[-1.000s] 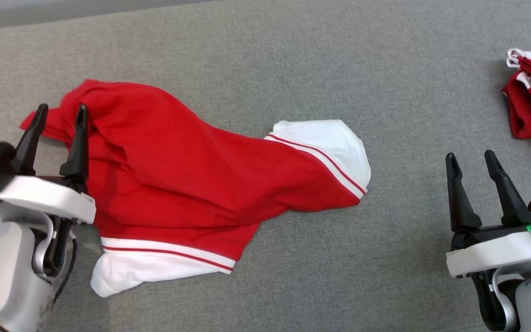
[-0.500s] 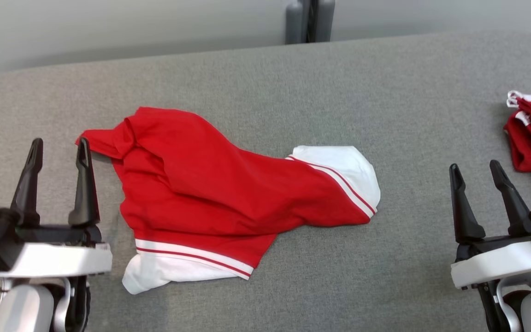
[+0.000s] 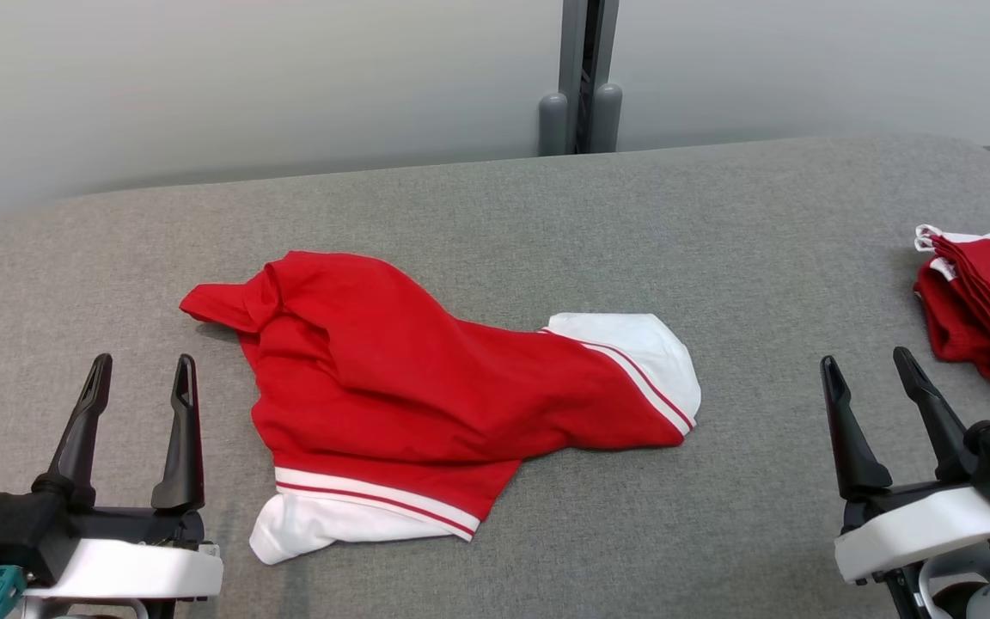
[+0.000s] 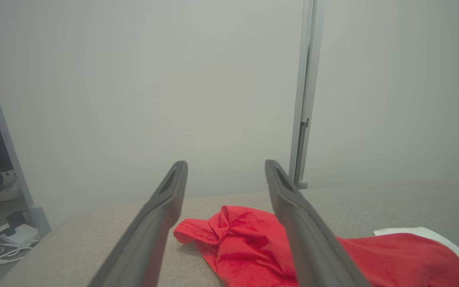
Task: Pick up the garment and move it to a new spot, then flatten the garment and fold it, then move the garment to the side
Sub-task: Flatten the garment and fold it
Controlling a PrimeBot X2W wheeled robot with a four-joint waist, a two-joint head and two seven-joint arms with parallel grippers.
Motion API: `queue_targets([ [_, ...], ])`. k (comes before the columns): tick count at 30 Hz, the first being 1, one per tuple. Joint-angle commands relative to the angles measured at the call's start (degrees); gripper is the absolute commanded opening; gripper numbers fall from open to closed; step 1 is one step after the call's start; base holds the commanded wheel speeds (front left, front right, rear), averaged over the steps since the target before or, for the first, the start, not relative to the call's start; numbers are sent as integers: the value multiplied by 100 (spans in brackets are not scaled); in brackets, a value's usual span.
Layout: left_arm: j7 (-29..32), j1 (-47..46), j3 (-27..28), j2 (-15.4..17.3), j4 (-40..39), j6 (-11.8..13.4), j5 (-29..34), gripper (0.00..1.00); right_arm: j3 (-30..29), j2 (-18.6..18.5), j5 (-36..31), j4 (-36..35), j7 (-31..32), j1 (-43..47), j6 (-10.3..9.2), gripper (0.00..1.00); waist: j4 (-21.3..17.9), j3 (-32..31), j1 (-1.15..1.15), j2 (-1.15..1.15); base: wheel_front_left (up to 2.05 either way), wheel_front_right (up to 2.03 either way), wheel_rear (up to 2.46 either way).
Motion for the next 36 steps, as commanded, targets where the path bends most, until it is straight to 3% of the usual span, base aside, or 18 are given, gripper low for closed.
queue_targets([
  [1,9,21,-10,44,50,-17,15,100,-5,-39,-40,-28,28,46,-2,100,27,-21,0,0,0,0,0],
  [16,32,-160,-65,72,220,-74,-67,100,185,-70,2,-192,125,-2,-1,100,177,-2,0,0,0,0,0],
  [19,33,-232,-91,56,223,-88,-79,100,678,-200,-6,-228,244,-144,-1,100,338,72,0,0,0,0,0],
  [20,27,-299,-99,34,219,-90,-79,100,1192,-324,56,-196,350,-255,-1,100,479,138,0,0,0,0,0],
  [29,-22,-592,-186,-251,337,-200,-72,100,3569,-897,461,297,817,-1080,-2,100,1394,511,0,0,0,0,0],
  [36,-28,-821,-114,-581,424,-434,82,100,4605,-1202,740,1216,952,-1851,-2,100,2015,774,0,0,0,0,0],
])
